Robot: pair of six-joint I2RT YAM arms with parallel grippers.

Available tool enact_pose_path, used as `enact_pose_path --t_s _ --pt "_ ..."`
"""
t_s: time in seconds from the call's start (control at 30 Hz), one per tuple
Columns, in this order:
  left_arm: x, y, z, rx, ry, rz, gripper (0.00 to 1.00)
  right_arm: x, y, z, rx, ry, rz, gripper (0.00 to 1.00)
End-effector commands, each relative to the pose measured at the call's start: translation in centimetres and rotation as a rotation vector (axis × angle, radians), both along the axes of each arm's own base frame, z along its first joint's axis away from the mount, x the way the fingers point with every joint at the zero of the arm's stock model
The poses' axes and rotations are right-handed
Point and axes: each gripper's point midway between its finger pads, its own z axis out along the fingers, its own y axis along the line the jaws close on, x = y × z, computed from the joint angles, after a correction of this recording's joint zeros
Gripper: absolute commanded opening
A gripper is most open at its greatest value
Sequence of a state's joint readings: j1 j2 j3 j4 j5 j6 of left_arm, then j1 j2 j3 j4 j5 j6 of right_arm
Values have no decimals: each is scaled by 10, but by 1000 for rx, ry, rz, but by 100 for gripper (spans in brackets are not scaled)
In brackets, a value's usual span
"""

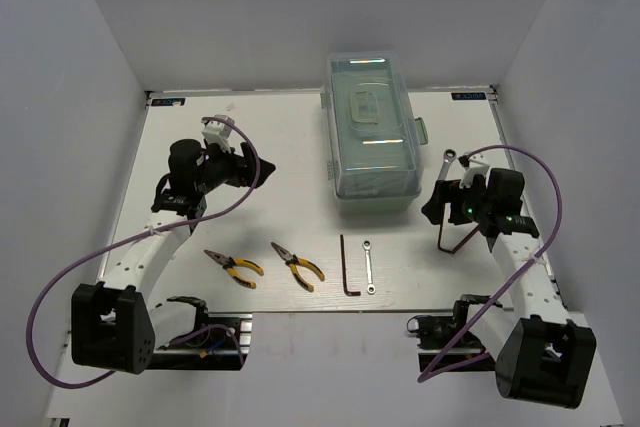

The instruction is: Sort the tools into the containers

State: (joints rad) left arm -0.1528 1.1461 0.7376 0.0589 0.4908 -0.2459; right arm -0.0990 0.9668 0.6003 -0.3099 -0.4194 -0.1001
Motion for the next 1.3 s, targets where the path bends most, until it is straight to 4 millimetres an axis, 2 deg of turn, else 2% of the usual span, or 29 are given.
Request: enact_pose_path --t_s 0.0,0.13,0.17,0.33,0.43,0.47,0.5,0.53,0.57,0.6,0.63,0.67,0.7,0.73,0.77,0.8,0.83,0.87,0.9,0.93,0.97,1.0,1.03,1.07,1.13,1.17,1.2,1.23,1.27 --pt "-3 -7 19 -25 -51 -45 100 4 4 19 27 -58 21 91" --pt "-4 -8 20 -28 -51 -56 100 -6 11 19 -17 -101 157 91" --pt "-4 -10 17 -30 -41 -66 100 -13 11 12 -32 -72 173 91" --pt "-4 -12 16 -35 -42 -84 100 -3 -14 19 -185 -106 118 91" --pt "-3 -16 15 -47 -38 -101 91 2 -17 29 -225 -143 138 91" --pt "-4 -18 17 -52 -48 -116 84 3 -13 36 -209 -158 153 91" --pt "-5 -19 9 -53 -25 -125 74 7 -6 47 -169 -191 164 87" --pt "-4 -21 6 -56 -20 -137 57 13 -2 60 -142 -220 168 70" --pt "-4 -22 3 -64 -3 -143 40 15 6 71 -115 -246 200 34" --pt "-1 -23 3 -64 1 -143 13 21 10 75 -97 -237 207 0" --pt "-2 -24 -1 -67 13 -156 5 38 13 117 -74 -281 194 0" --pt "0 -26 -6 -68 35 -164 0 40 19 125 -48 -262 221 0" --pt "1 -28 -6 -72 47 -177 0 62 27 160 -17 -274 232 0" --pt "1 -28 -9 -71 56 -177 0 71 33 171 -6 -287 249 0" --pt "1 -28 -9 -71 56 -177 6 71 40 173 21 -246 272 16" --pt "1 -29 -13 -74 69 -186 28 85 50 188 31 -256 293 32" --pt "-1 -32 -13 -73 69 -195 45 95 64 199 55 -244 307 39" --pt "0 -32 -17 -66 74 -198 57 99 70 202 63 -236 307 49" --pt "0 -32 -17 -66 74 -198 65 113 78 213 64 -242 288 57" --pt "-1 -34 -23 -70 85 -210 73 125 90 204 60 -206 288 63" --pt "-1 -34 -23 -70 85 -210 76 139 99 226 74 -238 286 64" --pt "0 -36 -21 -84 78 -222 77 142 111 226 112 -198 275 65" --pt "-3 -42 -18 -100 78 -245 78 146 123 226 129 -172 272 77" --pt "-3 -44 -21 -111 90 -256 78 167 141 231 147 -159 284 78" --pt "-3 -48 -20 -132 92 -275 79 172 167 229 193 -106 274 86" --pt "-2 -48 -18 -132 80 -276 79 181 176 216 198 -86 279 88" --pt "-4 -49 -17 -135 80 -286 79 190 186 224 235 -136 272 88" --pt "-4 -49 -17 -135 80 -286 81 188 196 215 242 -123 277 88" --pt "-3 -49 -17 -129 74 -289 81 195 201 212 271 -129 247 84"
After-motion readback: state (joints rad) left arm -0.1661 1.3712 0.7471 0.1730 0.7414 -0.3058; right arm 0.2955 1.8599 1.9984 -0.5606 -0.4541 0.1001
